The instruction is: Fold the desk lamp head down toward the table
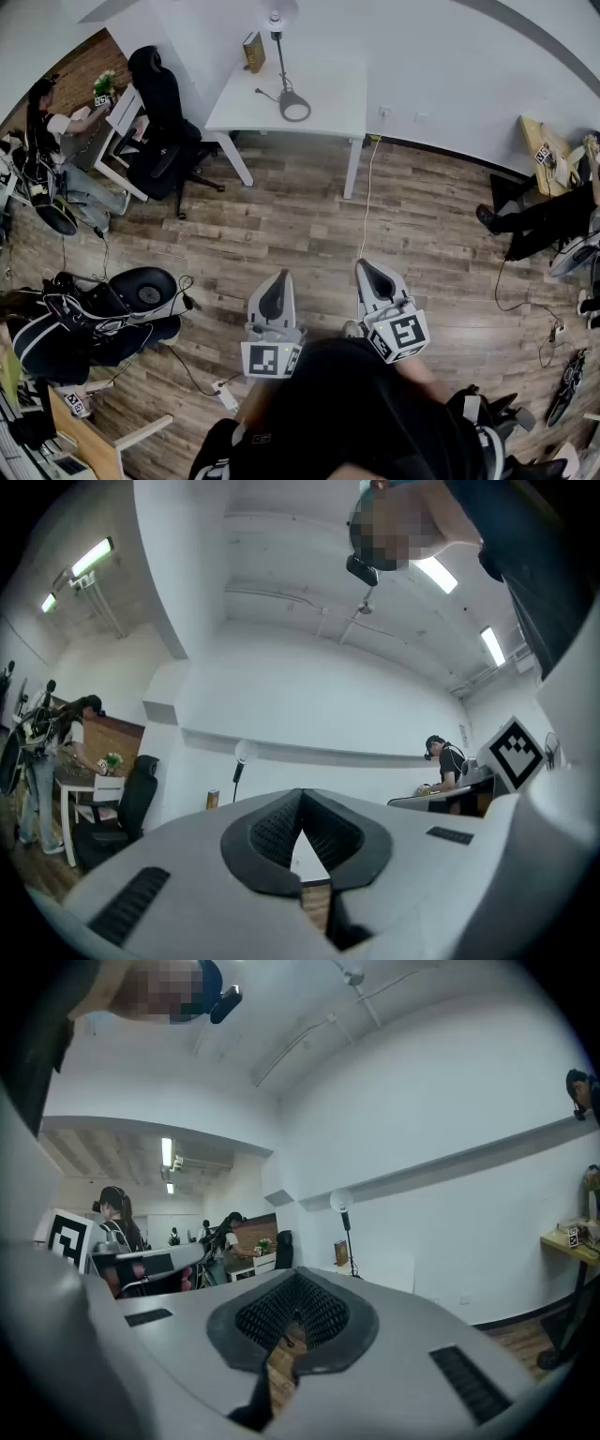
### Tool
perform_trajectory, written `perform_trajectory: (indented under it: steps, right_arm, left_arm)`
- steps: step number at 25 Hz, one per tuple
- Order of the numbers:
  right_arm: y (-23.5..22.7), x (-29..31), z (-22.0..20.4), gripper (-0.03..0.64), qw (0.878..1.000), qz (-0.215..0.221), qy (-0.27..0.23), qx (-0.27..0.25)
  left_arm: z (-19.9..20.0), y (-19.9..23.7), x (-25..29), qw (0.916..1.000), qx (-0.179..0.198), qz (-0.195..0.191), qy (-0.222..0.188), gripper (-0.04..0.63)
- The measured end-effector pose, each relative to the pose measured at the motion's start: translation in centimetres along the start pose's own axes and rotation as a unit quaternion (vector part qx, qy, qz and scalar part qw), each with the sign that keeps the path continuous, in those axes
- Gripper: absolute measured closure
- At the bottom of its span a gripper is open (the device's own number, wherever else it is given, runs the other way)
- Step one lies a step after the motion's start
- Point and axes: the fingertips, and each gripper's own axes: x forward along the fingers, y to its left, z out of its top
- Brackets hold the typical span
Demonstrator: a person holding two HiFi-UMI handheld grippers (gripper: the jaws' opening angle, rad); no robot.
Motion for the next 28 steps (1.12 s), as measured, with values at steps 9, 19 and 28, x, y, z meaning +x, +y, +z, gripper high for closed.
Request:
perform_trajectory:
  steps: [9, 19, 28]
  right_arm:
    - [0.0, -0.7, -0.1, 0.606, 1.0, 0.009, -0.001, -0.001]
    - [-1.1, -1.5, 0.1, 0.604, 1.0, 0.0, -0.01, 0.001]
    - [-2.5, -1.5, -0.3, 0.477, 1.0, 0.007, 0.0, -0.01]
  left_arm:
    - [-0.5, -1.0, -0.1, 0.9999, 0.003, -0.001, 0.011, 0.574]
    - [-0.7, -1.9, 0.1, 1.0, 0.005, -0.001, 0.004, 0.574]
    - [-1.7, -2.8, 1.0, 0.9997, 0.01, 0.004, 0.022, 0.466]
